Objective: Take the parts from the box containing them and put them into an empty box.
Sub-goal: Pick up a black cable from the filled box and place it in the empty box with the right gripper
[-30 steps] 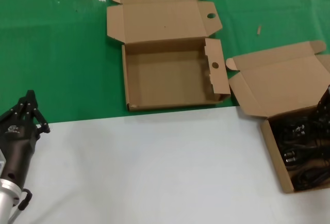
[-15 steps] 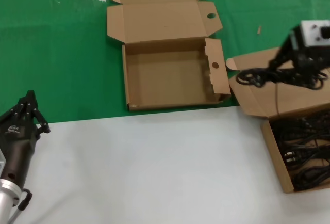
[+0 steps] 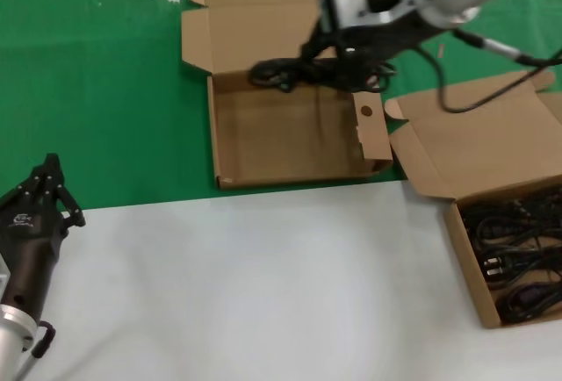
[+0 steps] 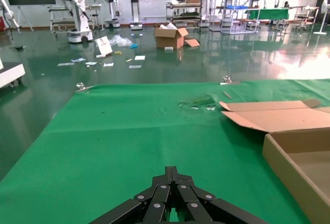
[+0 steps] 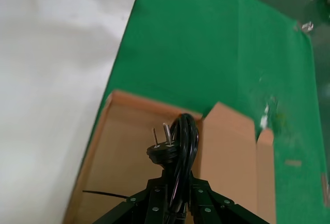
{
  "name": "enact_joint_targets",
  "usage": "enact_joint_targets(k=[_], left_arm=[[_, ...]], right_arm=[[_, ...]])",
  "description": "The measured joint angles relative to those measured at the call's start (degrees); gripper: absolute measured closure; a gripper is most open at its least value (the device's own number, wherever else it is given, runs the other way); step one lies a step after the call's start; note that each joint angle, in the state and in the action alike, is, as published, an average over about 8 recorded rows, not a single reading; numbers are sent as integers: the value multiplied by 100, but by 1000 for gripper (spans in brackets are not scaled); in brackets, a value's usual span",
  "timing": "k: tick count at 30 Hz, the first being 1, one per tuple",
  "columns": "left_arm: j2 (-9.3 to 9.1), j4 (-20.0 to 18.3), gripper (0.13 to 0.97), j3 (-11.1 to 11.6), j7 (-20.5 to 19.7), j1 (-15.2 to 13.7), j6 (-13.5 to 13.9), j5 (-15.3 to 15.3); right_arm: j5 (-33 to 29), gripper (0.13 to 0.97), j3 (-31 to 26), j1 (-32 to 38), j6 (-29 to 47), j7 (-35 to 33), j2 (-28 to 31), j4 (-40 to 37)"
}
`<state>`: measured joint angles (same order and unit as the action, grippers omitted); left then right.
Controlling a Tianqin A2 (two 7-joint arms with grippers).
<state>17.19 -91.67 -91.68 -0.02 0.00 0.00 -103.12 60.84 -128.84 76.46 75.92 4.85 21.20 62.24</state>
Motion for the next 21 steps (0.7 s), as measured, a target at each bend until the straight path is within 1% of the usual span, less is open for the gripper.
enact_joint_targets(k=[4, 9, 16, 21], left_arm=[[0, 0, 957, 0, 0, 0, 0, 0], [0, 0, 957, 0, 0, 0, 0, 0], [0, 0, 957, 0, 0, 0, 0, 0], [0, 0, 957, 0, 0, 0, 0, 0]], right_arm=[[-112, 902, -159, 54, -480, -307, -494, -663], [-183, 902, -294, 103, -1012, -774, -945, -1541], [-148, 902, -341, 198, -1607, -1355, -1369, -2665], [-80, 884, -323, 277, -1911, -1670, -1549, -3255]])
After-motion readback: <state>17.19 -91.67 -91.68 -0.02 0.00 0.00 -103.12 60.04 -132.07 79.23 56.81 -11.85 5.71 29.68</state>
